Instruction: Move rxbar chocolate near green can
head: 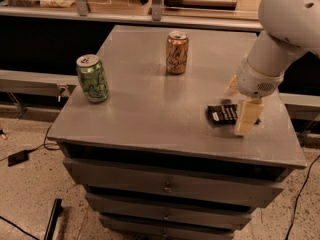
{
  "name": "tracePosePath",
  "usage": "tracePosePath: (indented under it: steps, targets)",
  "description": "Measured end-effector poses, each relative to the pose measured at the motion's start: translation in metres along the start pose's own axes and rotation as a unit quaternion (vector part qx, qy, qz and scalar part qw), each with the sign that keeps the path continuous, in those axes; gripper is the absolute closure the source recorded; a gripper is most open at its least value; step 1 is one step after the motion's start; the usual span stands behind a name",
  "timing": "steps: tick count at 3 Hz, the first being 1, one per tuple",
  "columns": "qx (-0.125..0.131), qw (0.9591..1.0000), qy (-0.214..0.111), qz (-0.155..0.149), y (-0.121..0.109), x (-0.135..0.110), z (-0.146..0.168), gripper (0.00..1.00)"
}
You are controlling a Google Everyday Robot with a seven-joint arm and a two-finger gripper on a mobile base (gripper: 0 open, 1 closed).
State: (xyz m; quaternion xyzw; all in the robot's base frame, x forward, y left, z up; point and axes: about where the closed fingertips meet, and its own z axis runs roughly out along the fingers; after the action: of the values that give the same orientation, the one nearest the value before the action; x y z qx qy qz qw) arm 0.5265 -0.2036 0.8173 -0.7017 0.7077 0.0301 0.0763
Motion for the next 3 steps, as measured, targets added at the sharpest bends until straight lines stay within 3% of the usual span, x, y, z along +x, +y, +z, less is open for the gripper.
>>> tracePosePath:
  steps: [2,3]
  targets:
    - [0.0,1.0,0.0,0.0,-0.001,-0.002,-0.012,0.87]
    - [0.017,0.9997,0.0,-0.015,0.006,-0.002,-0.023,1.0]
